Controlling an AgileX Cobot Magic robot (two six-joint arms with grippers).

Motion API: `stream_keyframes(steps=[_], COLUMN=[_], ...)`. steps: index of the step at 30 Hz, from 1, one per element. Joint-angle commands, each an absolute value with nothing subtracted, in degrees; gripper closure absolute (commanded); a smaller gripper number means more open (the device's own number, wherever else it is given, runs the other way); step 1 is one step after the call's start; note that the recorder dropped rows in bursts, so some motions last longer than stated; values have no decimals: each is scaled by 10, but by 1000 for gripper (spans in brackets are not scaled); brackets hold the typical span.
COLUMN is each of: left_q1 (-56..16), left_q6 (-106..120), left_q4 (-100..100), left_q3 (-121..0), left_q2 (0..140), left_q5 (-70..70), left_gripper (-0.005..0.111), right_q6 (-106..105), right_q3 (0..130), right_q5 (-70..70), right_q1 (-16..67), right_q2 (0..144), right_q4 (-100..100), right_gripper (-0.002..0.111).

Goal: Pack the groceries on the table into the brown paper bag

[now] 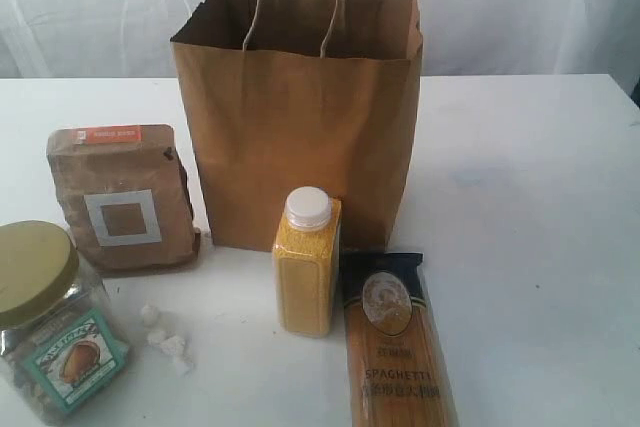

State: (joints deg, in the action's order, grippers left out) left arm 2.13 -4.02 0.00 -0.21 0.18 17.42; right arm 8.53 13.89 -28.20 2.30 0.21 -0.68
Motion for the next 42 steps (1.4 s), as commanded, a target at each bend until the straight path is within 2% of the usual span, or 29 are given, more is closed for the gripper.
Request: stream_keyframes(steps=[1,4,7,37,39,41,42], left_q1=[20,20,20,20,20,20,20], left_q6=[-40,-40,-40,-40,-48,-60,-60], left_q4=[-3,-3,-3,0,-14,-41,-41], left_q3=[0,0,0,0,0,0,0], left_q2=[0,0,0,0,0,0,0], left_q5=[175,175,175,171,102,-52,-214], left_gripper=[107,107,107,107,107,107,107], right_q6=[74,78,80,36,36,36,36], right_q3=[86,49,0,0,0,0,0], right_q5=[-258,-234,-211,-192,-193,-193,-193], right_q1=[-8,-29,-37,-37,-37,-37,-37], right_q2=[0,0,0,0,0,0,0], right_q4=[-25,-100,-42,-41,-41,-41,-41], right_gripper=[108,108,108,108,108,108,108])
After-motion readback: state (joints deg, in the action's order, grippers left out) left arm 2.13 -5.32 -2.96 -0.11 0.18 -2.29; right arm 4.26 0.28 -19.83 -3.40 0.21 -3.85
